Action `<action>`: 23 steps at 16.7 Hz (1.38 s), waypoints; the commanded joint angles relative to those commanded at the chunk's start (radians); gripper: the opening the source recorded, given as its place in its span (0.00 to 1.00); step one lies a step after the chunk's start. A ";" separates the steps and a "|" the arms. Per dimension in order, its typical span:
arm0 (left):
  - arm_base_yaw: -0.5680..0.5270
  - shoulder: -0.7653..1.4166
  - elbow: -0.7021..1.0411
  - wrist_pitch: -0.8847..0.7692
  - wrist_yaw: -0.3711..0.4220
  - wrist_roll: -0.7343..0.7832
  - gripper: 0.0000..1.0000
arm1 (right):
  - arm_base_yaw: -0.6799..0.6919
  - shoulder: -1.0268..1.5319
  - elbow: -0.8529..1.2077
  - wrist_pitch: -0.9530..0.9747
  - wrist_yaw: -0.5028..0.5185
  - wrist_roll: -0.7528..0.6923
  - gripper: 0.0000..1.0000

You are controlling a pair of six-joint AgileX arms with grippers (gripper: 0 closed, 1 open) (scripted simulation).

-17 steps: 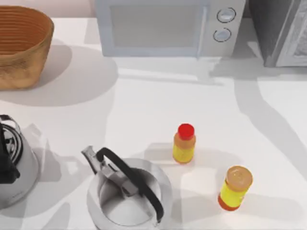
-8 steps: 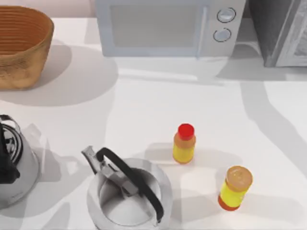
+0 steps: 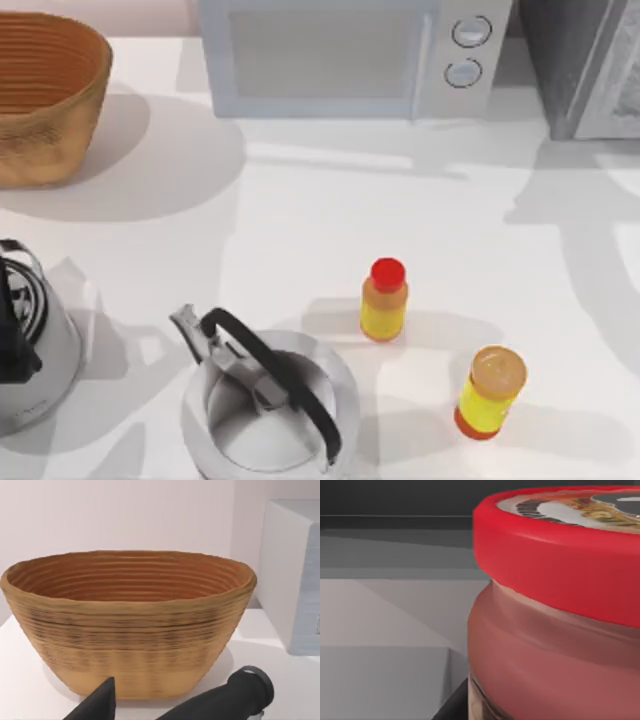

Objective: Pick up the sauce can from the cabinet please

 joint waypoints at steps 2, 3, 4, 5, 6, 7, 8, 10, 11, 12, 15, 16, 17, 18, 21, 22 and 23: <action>0.000 0.000 0.000 0.000 0.000 0.000 1.00 | -0.065 -0.141 -0.249 0.075 -0.066 -0.003 0.00; 0.000 0.000 0.000 0.000 0.000 0.000 1.00 | -0.098 -0.213 -0.375 0.114 -0.100 -0.005 0.00; 0.000 0.000 0.000 0.000 0.000 0.000 1.00 | -0.130 -0.285 -0.499 0.153 -0.134 -0.006 0.00; 0.000 0.000 0.000 0.000 0.000 0.000 1.00 | -0.163 -0.357 -0.620 0.191 -0.168 -0.008 0.00; 0.000 0.000 0.000 0.000 0.000 0.000 1.00 | -0.195 -0.426 -0.735 0.229 -0.201 -0.009 0.00; 0.000 0.000 0.000 0.000 0.000 0.000 1.00 | -0.226 -0.494 -0.841 0.266 -0.234 -0.010 0.00; 0.000 0.000 0.000 0.000 0.000 0.000 1.00 | -0.255 -0.560 -0.936 0.302 -0.265 -0.011 0.00; 0.000 0.000 0.000 0.000 0.000 0.000 1.00 | -0.309 -0.680 -1.097 0.367 -0.321 -0.012 0.00; 0.000 0.000 0.000 0.000 0.000 0.000 1.00 | -0.333 -0.732 -1.161 0.395 -0.346 -0.013 0.00; 0.000 0.000 0.000 0.000 0.000 0.000 1.00 | -0.354 -0.779 -1.215 0.421 -0.368 -0.014 0.00; 0.000 0.000 0.000 0.000 0.000 0.000 1.00 | -0.395 -0.869 -1.313 0.470 -0.412 -0.015 0.00; 0.000 0.000 0.000 0.000 0.000 0.000 1.00 | -0.400 -0.880 -1.325 0.476 -0.417 -0.015 0.00; 0.000 0.000 0.000 0.000 0.000 0.000 1.00 | -0.400 -0.881 -1.326 0.477 -0.418 -0.015 0.00; 0.000 0.000 0.000 0.000 0.000 0.000 1.00 | -0.400 -0.881 -1.326 0.477 -0.418 -0.015 0.00; 0.000 0.000 0.000 0.000 0.000 0.000 1.00 | -0.397 -0.876 -1.326 0.475 -0.416 -0.013 0.00; 0.000 0.000 0.000 0.000 0.000 0.000 1.00 | -0.397 -0.876 -1.326 0.475 -0.416 -0.013 0.00; 0.000 0.000 0.000 0.000 0.000 0.000 1.00 | -0.397 -0.866 -1.323 0.485 -0.421 -0.013 0.00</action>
